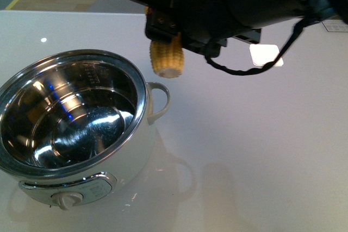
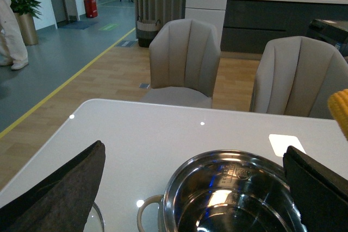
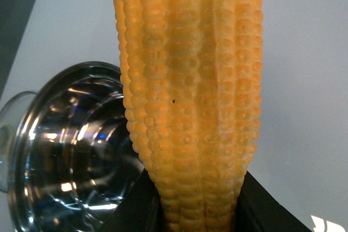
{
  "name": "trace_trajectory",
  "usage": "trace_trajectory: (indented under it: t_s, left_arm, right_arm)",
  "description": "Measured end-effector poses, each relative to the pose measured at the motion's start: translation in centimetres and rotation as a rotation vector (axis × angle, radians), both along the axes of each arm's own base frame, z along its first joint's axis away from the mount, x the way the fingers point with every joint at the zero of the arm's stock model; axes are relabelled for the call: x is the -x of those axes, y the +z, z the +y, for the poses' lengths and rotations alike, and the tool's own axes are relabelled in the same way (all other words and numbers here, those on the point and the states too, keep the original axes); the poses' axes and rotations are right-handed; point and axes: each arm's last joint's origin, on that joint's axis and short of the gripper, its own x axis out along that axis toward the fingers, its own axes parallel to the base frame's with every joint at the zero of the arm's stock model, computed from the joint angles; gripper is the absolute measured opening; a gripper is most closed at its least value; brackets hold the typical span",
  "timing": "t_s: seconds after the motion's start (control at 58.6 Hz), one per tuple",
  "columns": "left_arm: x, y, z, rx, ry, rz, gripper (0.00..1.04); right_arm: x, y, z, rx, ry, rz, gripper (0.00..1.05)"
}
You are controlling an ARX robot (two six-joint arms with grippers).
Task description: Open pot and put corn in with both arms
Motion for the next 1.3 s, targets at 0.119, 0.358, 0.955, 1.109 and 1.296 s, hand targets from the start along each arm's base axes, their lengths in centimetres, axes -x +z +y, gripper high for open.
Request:
trace_trajectory:
  t_s: [0.119,0.358,0.955,1.109,1.296]
  left_arm:
    - [0.0,0.0,0.0,0.0,0.0,0.0,0.98]
    - [0.0,0.0,0.0,0.0,0.0,0.0,0.98]
    - [0.0,0.0,0.0,0.0,0.0,0.0,0.98]
    - [0.0,0.0,0.0,0.0,0.0,0.0,0.98]
    - [0.0,0.0,0.0,0.0,0.0,0.0,0.98]
  right_arm:
    - [-0.5,-0.5,2.7,-0.016,0.024,0.031,0.2]
    - [-1.4,-1.5,5.7,-0.028,0.041,0.069,0.2]
    - [-0.2,-4.4,9.4,-0.029,0.131,0.226,0.25]
    - [0.1,-4.7,9.4,-0.021,0.137,0.24,0.51]
    - [0.3,-5.2,9.0,-0.015,0.123,0.246,0.8]
